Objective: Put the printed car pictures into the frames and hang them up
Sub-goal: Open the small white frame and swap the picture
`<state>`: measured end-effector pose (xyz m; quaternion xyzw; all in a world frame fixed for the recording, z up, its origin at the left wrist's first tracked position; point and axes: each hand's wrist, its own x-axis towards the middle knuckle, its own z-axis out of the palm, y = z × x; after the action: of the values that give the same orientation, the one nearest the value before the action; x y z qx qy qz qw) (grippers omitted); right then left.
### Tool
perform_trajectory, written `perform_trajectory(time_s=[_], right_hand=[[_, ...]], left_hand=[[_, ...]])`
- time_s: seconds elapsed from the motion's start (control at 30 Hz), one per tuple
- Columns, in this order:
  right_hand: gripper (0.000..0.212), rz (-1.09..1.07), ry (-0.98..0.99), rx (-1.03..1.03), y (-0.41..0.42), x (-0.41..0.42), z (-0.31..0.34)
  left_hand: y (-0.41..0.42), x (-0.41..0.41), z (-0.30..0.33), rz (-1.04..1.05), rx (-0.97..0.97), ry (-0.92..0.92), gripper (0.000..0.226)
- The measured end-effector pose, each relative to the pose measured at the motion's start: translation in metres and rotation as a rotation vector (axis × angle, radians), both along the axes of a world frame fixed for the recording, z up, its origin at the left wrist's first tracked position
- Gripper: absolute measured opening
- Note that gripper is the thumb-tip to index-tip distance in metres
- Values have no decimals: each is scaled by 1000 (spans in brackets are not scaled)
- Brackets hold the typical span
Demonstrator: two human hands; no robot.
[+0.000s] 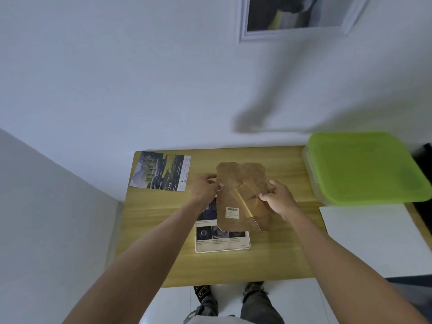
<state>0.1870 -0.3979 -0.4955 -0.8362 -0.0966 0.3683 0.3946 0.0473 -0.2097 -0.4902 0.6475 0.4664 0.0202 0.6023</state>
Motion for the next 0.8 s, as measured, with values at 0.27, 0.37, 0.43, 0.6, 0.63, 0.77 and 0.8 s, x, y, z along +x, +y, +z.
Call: perform_trajectory(time_s=[0.27,0.37,0.43,0.6,0.63,0.77,0.8], right_hand=[[52,-126,-143,-5,-53,57,0],[53,-77,-189,-53,-66,73,-7],[46,-2,-231,-92,-69,79,-15],[69,181,-207,-222,-71,81,-29],[75,230,-226,-245,-72,82,-33],[80,410,-320,-400,-78,84,-48],[78,442,-354,-436,-79,84,-49]], left_hand=[[-70,54,3,-284,187,29,80],[-89,75,-1,-280,229,47,75],[-101,89,-7,-256,258,73,70],[-128,118,-24,-290,338,194,61],[-132,122,-28,-324,362,229,63],[-144,129,-44,-488,474,334,57],[-146,129,-46,-532,500,356,52]])
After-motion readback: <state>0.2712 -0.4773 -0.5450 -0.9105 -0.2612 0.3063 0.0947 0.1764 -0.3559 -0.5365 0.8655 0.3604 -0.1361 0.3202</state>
